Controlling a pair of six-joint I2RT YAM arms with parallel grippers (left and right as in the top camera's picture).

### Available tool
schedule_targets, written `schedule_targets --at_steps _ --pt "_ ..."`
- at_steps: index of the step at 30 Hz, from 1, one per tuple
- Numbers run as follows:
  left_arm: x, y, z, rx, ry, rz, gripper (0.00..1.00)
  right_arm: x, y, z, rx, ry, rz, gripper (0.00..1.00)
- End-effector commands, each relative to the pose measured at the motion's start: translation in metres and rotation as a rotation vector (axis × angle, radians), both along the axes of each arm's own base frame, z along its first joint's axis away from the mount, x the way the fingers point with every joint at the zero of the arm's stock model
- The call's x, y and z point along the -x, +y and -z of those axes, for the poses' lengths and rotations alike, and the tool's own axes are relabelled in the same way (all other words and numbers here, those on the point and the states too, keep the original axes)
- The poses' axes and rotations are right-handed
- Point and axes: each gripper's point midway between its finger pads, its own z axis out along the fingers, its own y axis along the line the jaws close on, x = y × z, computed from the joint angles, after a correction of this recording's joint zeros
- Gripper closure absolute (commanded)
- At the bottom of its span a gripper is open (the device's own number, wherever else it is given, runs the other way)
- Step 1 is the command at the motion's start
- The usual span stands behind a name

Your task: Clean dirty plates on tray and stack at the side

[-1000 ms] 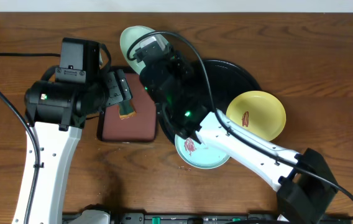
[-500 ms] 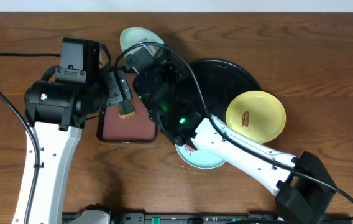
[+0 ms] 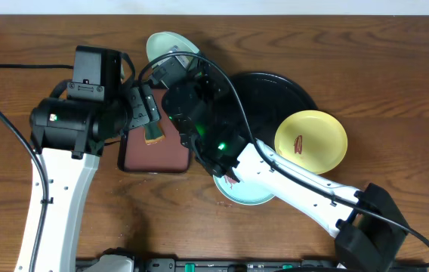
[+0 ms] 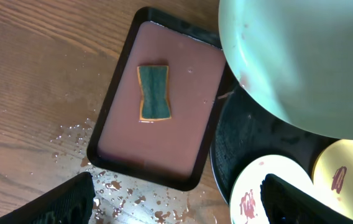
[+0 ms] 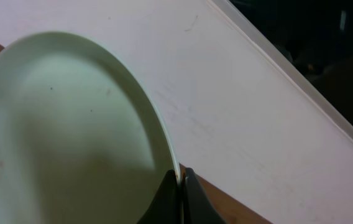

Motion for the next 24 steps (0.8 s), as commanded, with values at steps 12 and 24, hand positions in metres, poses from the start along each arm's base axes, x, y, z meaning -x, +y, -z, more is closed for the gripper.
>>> schedule_targets --at_steps 12,24 --pt "0.000 0.001 -0.004 -0.003 -0.009 0.002 0.14 -0.016 -0.054 0.012 -0.210 0.037 0.222 0.99" --pt "0.000 0.001 -0.004 -0.003 -0.009 0.002 0.14 -0.043 -0.179 0.046 -1.110 0.712 0.151 0.99"
